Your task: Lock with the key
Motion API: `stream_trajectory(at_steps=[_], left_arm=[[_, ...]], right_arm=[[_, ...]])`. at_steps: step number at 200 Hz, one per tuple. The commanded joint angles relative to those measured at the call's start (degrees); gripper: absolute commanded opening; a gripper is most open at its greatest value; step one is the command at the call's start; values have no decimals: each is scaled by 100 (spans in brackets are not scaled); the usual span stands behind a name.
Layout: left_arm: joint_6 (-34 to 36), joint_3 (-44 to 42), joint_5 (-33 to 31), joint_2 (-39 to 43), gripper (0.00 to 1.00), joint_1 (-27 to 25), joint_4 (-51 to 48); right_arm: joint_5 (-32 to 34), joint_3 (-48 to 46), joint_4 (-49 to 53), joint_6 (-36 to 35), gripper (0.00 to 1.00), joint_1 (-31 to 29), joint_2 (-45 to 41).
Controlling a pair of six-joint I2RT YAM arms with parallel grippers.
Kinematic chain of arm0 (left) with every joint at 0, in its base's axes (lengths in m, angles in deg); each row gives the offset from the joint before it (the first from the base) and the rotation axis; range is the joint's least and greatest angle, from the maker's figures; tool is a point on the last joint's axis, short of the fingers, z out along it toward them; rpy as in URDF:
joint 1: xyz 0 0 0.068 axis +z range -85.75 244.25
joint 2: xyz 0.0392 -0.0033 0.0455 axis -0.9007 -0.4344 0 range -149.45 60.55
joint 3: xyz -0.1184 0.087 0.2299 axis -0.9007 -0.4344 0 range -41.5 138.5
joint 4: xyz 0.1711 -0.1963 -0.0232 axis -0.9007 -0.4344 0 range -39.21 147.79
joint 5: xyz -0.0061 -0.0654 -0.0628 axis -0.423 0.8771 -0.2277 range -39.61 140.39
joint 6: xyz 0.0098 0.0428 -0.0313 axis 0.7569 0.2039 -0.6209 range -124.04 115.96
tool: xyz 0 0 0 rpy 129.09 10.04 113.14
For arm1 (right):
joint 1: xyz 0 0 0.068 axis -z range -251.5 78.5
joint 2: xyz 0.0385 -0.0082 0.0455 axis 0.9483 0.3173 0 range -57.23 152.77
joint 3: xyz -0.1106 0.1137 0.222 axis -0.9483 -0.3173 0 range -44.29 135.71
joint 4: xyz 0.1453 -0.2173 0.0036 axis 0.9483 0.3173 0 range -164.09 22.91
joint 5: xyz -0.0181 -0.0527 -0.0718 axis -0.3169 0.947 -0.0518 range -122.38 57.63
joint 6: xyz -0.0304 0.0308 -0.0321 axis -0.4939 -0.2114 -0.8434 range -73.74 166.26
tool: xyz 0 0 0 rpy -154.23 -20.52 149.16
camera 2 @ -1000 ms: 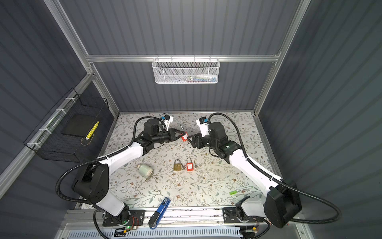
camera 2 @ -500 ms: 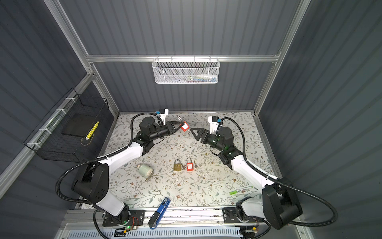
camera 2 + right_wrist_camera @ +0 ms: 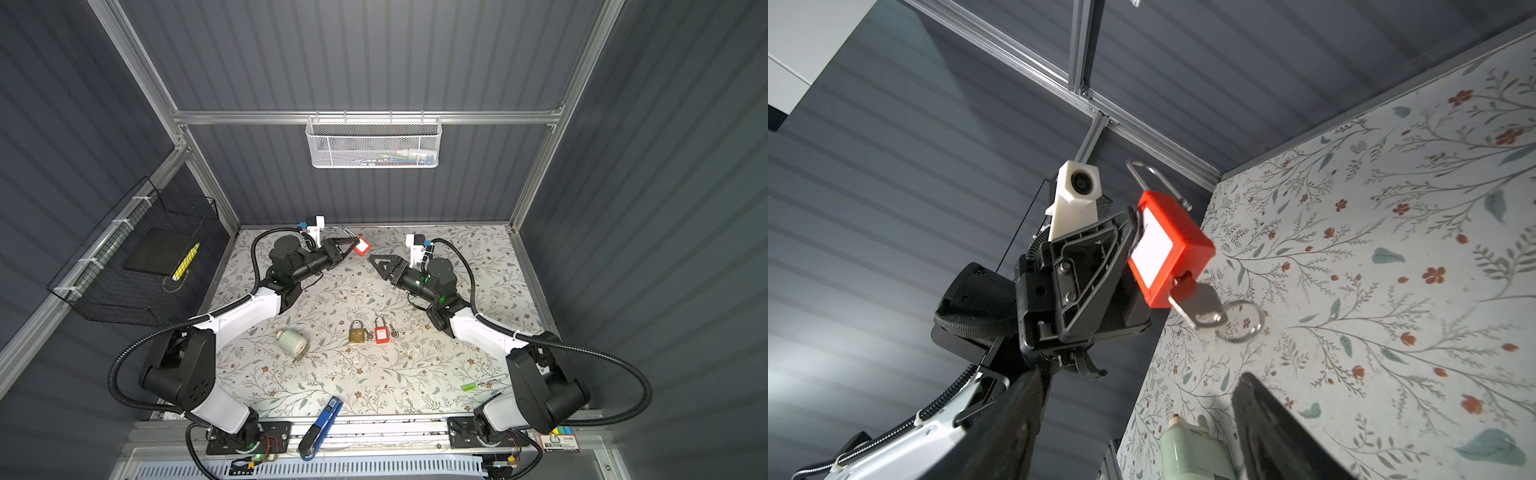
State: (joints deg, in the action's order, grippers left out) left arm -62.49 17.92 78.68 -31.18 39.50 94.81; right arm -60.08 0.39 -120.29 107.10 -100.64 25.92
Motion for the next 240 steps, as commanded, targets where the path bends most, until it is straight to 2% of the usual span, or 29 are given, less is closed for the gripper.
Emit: stream_trajectory(at_steps=[1, 40, 85, 135, 190, 240], left_arm=[[-442, 4, 64, 55, 0, 49, 787], [-666, 108, 216, 0, 0, 52, 1003], [-716, 114, 238, 44, 0, 58, 1035], [-796, 62, 304, 30, 0, 58, 1153], [-874, 70, 353, 5, 0, 58, 1237], [-853, 30, 388, 18, 0, 58, 1212]], right_arm=[[28, -42, -1023, 429, 75, -24, 192], [221, -30, -1425, 472, 76, -19, 438], [21, 489, -2027, 844, 76, -26, 1145], [-53, 889, -2429, 1088, 73, -57, 1514], [-288, 1321, -2635, 1367, 59, -126, 1886], [-287, 1285, -2627, 1377, 31, -127, 1851]])
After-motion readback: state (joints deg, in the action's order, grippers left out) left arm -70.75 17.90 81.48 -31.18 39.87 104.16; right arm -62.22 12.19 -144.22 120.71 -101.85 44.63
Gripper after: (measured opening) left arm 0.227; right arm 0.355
